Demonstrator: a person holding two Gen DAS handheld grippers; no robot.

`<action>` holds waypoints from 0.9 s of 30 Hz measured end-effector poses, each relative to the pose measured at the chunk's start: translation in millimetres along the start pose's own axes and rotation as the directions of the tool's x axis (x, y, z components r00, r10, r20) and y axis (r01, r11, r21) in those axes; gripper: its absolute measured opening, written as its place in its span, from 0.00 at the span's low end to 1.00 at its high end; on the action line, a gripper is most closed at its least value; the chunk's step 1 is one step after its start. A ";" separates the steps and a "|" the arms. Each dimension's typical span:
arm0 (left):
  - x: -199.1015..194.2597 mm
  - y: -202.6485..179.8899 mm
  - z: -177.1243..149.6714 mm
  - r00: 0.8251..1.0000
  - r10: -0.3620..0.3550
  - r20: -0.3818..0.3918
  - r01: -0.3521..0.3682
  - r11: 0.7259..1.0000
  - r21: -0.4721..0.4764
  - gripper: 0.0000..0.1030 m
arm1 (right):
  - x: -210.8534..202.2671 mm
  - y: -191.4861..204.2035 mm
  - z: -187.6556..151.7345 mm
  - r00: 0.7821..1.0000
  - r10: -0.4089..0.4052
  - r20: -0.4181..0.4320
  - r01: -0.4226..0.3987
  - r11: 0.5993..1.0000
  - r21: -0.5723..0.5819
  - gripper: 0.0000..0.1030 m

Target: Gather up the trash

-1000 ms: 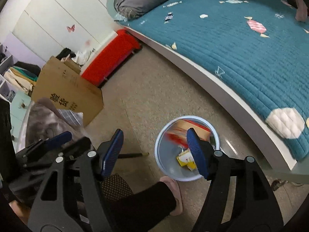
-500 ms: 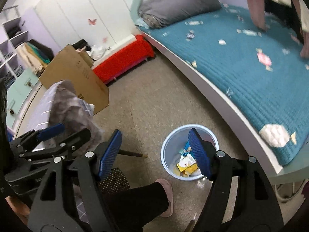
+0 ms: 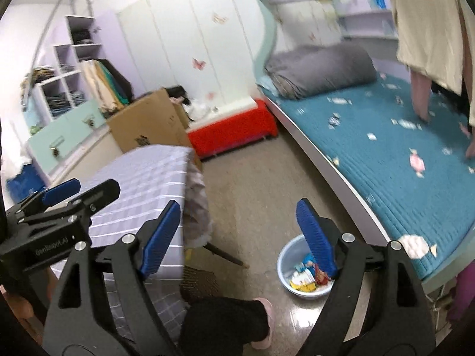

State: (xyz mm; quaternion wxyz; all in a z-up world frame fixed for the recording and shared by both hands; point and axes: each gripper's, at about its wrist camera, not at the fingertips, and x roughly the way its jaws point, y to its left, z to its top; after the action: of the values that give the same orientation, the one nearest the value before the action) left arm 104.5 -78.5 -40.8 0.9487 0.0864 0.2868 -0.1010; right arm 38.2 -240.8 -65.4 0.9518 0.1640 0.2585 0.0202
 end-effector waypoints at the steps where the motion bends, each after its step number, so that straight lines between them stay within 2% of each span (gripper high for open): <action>1: -16.8 7.5 2.4 1.000 0.008 0.025 -0.008 1.000 -0.007 0.87 | -10.0 8.2 1.5 1.000 0.005 0.016 -0.005 1.000 -0.017 0.79; 4: -56.0 22.0 6.1 0.993 0.052 0.104 -0.049 0.998 -0.030 0.88 | -37.0 24.1 4.1 0.997 0.031 0.071 -0.027 0.999 -0.046 0.80; 6: -80.5 28.4 7.5 0.984 0.080 0.157 -0.074 0.996 -0.044 0.92 | -51.4 31.4 5.3 0.994 0.037 0.104 -0.031 0.998 -0.057 0.81; 10: -112.9 37.0 4.9 0.973 0.094 0.212 -0.084 0.995 -0.055 0.93 | -75.2 47.6 5.9 0.986 0.051 0.157 -0.037 0.995 -0.092 0.83; 19: -146.6 47.1 -1.1 0.951 0.147 0.274 -0.123 0.987 -0.102 0.95 | -94.3 56.5 1.2 0.975 0.042 0.220 -0.008 0.988 -0.151 0.88; 27: -147.7 49.5 -10.8 0.951 0.165 0.261 -0.144 0.985 -0.097 0.95 | -95.0 64.1 -5.0 0.972 0.050 0.228 -0.009 0.985 -0.175 0.89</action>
State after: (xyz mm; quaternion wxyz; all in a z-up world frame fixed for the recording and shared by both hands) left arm -9.6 -7.4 38.5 0.9864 0.0575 0.1518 -0.0261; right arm -43.6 -190.4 -2.6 0.9856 0.0860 0.1404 0.0374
